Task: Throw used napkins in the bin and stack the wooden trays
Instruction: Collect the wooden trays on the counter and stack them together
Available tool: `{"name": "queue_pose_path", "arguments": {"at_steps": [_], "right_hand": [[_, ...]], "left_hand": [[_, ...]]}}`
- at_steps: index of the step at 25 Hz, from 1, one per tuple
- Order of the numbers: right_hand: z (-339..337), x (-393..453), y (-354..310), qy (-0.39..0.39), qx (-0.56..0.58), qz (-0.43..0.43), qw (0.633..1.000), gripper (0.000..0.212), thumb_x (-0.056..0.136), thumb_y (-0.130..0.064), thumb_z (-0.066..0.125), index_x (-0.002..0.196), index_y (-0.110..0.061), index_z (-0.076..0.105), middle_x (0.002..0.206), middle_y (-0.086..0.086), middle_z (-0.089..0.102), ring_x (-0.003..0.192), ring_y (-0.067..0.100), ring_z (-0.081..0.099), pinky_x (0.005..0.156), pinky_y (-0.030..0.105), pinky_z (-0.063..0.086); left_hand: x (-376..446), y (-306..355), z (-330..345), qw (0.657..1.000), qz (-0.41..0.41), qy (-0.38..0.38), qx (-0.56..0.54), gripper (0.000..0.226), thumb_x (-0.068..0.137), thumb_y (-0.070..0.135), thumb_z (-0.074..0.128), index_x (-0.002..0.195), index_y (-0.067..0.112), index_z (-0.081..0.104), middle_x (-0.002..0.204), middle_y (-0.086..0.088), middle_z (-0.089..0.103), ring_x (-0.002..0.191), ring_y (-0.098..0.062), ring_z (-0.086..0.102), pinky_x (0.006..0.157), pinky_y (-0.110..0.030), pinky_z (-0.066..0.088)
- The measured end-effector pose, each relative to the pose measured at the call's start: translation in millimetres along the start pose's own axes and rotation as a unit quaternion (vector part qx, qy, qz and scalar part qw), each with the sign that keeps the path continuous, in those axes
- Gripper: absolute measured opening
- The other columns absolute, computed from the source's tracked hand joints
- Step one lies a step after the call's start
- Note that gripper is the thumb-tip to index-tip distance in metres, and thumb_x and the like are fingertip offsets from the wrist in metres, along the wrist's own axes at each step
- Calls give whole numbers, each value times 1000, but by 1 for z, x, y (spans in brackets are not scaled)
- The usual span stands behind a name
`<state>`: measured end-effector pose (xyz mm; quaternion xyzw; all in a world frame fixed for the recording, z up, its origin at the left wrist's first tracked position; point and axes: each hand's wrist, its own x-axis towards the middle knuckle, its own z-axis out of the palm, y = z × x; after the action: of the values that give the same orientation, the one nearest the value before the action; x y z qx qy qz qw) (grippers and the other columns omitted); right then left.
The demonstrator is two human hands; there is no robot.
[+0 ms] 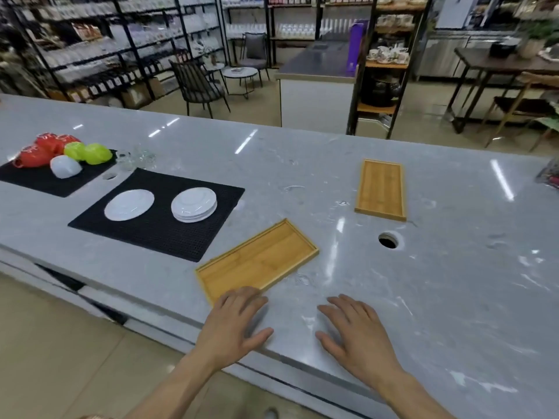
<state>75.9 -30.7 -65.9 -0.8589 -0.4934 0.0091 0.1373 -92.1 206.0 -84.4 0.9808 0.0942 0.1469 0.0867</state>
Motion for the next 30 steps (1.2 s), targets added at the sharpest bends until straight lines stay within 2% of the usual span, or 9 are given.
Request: {"name": "queue_pose_path", "arguments": {"at_steps": [4,9,12,15,18,22,26,30], "right_hand": [[17,43,-32,-42,7,-21,999,63,87,-65,33,142,-33,41,154,-1,36,144,23,26,116,43,16],[37,82,-64,-75,5,-31,997,69,86,-72,27,148,-40,21,161,-3,15,149,22,6,119,44,5],[50,101,-79,-93,-6,-48,994,72,84,-77,22,147,-45,13,163,-6,6,148,21,-7,117,48,-5],[63,111,-88,-102,-6,-35,994,75,81,-83,17,146,-46,13,162,-8,5,148,21,-11,117,52,-7],[69,113,-88,-86,9,-10,996,74,81,-85,20,144,-47,21,161,-14,8,147,16,-13,119,53,-4],[64,112,-75,-59,17,38,997,78,78,-87,24,142,-41,34,159,-21,10,146,11,-17,119,52,-3],[51,102,-46,-48,30,119,991,81,74,-89,29,135,-38,40,158,-24,6,145,10,-23,119,51,-5],[39,79,-11,-49,52,170,983,61,80,-75,36,132,-43,37,159,-23,1,143,11,-26,119,45,-10]], "left_hand": [[0,-45,-3,1000,3,5,-12,55,87,60,56,124,20,60,131,-3,56,123,-21,46,102,-35,34],[12,-98,-16,999,-8,-11,-36,64,82,67,58,129,24,57,139,-2,50,132,-22,41,106,-41,38],[22,-121,-22,998,2,-60,-31,76,75,76,57,135,30,52,149,1,40,142,-18,27,113,-45,32],[27,-137,-21,992,38,-112,-35,84,71,85,51,139,37,45,156,7,29,148,-15,12,118,-42,23],[30,-145,-21,989,62,-128,-43,88,67,88,51,140,40,44,157,13,25,149,-12,6,117,-35,20],[34,-142,-23,986,68,-132,-71,85,65,88,53,137,42,49,155,18,29,148,-6,9,107,-30,36],[40,-119,-12,983,117,-111,-92,71,73,80,56,131,38,57,149,11,43,143,-16,26,88,-33,56],[53,-93,7,974,169,-96,-120,54,79,68,61,125,39,60,143,9,49,134,-18,31,69,-35,61]]}}
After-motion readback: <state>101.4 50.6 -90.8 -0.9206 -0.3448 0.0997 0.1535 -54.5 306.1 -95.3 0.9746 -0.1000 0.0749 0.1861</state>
